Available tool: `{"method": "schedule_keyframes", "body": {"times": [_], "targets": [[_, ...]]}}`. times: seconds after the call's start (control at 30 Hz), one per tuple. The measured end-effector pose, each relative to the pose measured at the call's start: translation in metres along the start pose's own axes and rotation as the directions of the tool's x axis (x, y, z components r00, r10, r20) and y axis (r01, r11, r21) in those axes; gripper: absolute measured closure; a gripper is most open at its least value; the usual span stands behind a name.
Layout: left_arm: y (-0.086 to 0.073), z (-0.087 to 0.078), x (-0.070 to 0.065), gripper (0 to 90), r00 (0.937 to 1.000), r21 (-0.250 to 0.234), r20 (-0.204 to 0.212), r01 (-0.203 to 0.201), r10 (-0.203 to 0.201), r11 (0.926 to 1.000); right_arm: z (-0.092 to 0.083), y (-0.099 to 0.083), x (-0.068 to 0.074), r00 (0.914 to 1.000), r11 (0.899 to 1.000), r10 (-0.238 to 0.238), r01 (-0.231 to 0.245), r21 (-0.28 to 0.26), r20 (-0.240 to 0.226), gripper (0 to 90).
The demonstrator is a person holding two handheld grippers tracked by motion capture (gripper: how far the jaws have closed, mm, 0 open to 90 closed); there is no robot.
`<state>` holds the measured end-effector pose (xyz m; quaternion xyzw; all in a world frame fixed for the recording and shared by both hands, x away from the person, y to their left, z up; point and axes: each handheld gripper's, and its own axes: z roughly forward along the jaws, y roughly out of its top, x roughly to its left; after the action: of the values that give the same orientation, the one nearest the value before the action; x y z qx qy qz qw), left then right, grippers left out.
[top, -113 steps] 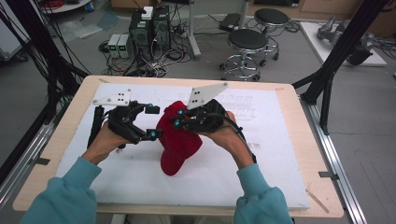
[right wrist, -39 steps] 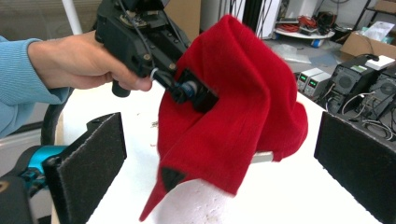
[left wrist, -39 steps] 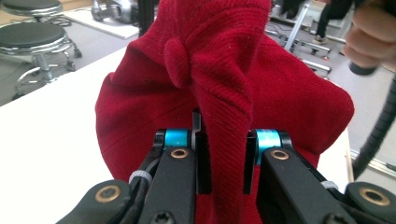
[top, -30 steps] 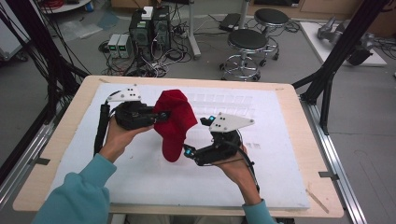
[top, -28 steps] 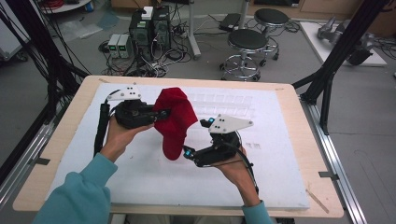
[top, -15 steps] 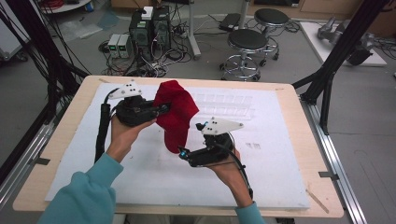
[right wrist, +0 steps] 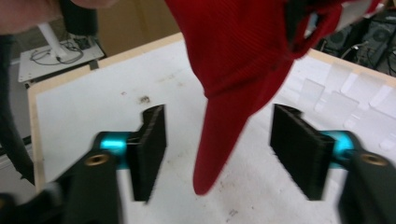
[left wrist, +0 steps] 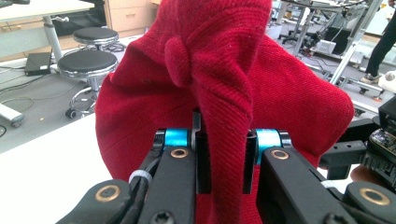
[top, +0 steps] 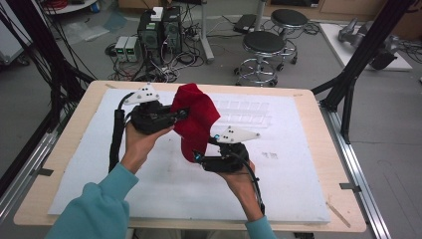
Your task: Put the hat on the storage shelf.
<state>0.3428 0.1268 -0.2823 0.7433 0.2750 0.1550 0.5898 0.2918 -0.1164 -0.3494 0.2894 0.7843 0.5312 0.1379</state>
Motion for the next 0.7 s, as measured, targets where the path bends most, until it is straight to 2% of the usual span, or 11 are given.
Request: {"method": "schedule_keyframes", "body": {"times": [0.1, 0.2, 0.37, 0.47, 0.57, 0.7], "targets": [[0.0007, 0.0020, -0.0016, 82.9, 1.0000, -0.004, 0.000, -0.002, 0.002, 1.0000, 0.0003, 0.0005, -0.0006, 1.0000, 1.000, 0.002, -0.002, -0.002, 0.009, 45.6], [0.0004, 0.0036, -0.0021, 82.9, 1.0000, -0.003, -0.002, -0.005, 0.005, 1.0000, 0.0009, -0.0010, -0.0032, 0.9994, 0.999, 0.035, -0.035, 0.009, 0.000, 54.3], [0.0003, 0.0033, -0.0022, 82.9, 1.0000, -0.021, 0.002, -0.005, 0.005, 0.9998, 0.0015, -0.0012, -0.0051, 0.9992, 0.999, 0.039, -0.039, 0.023, 0.005, 62.0], [-0.0003, 0.0039, -0.0028, 82.9, 0.9999, -0.014, 0.010, -0.014, 0.014, 0.9998, 0.0028, -0.0018, -0.0060, 0.9991, 0.999, 0.042, -0.042, 0.030, -0.001, 74.7], [-0.0018, 0.0037, -0.0011, 82.9, 0.9998, -0.021, 0.018, -0.009, 0.009, 0.9997, 0.0044, -0.0013, -0.0088, 0.9967, 0.998, 0.063, -0.063, 0.016, -0.052, 83.6], [-0.0027, 0.0039, 0.0003, 82.8, 0.9997, -0.015, 0.020, -0.013, 0.013, 0.9998, 0.0049, -0.0014, -0.0102, 0.9933, 0.996, 0.086, -0.085, 0.023, -0.076, 84.9]]}}
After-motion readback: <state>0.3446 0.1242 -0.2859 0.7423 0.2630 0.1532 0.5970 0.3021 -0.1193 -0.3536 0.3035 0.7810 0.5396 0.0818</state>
